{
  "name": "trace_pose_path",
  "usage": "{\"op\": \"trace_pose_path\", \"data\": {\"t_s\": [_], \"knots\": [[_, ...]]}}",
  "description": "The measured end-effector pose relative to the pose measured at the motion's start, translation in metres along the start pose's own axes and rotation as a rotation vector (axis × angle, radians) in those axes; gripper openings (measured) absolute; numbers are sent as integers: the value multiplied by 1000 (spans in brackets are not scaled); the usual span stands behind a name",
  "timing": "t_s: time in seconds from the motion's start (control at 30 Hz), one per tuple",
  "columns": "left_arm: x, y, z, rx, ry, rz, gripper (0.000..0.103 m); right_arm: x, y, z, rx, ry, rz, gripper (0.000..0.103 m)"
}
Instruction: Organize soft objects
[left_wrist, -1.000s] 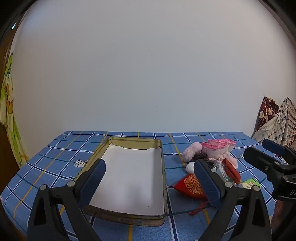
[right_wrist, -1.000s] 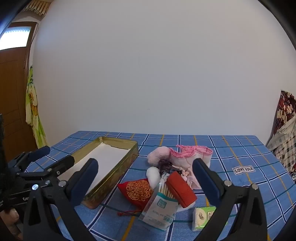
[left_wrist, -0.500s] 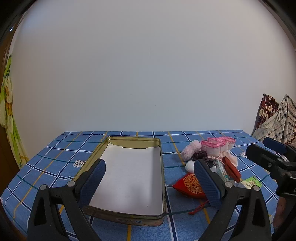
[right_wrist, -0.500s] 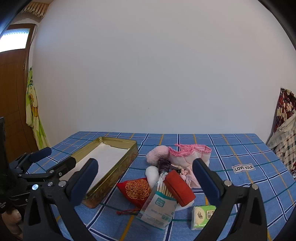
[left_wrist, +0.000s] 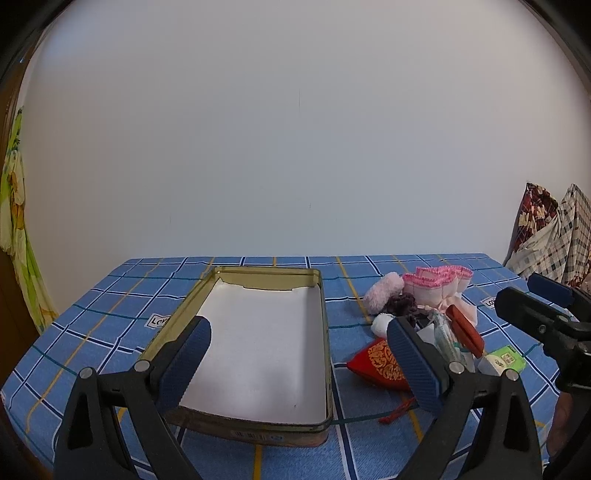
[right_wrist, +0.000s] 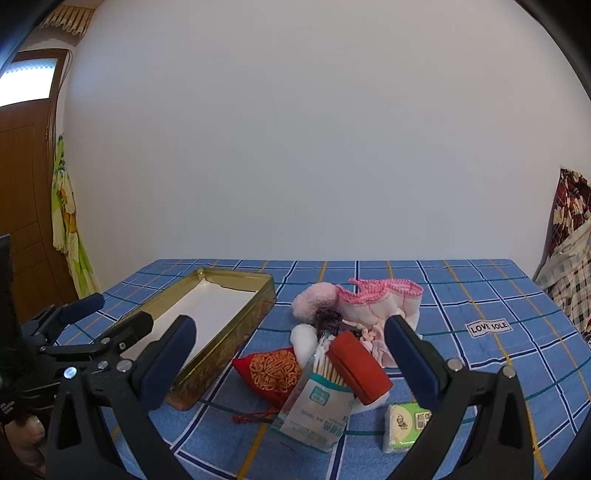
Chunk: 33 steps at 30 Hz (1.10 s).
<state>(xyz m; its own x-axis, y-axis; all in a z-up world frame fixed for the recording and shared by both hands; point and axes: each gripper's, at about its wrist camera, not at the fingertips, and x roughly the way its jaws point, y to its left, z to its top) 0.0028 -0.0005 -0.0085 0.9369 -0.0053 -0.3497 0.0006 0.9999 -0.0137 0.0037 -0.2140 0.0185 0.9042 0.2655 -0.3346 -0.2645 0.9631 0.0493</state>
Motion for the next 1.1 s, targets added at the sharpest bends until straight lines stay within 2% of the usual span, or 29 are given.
{"op": "trace_pose_path", "data": {"t_s": [1.1], "knots": [[8, -16, -6, 28, 24, -8, 98, -9, -27, -10, 41, 9, -33, 103]]}}
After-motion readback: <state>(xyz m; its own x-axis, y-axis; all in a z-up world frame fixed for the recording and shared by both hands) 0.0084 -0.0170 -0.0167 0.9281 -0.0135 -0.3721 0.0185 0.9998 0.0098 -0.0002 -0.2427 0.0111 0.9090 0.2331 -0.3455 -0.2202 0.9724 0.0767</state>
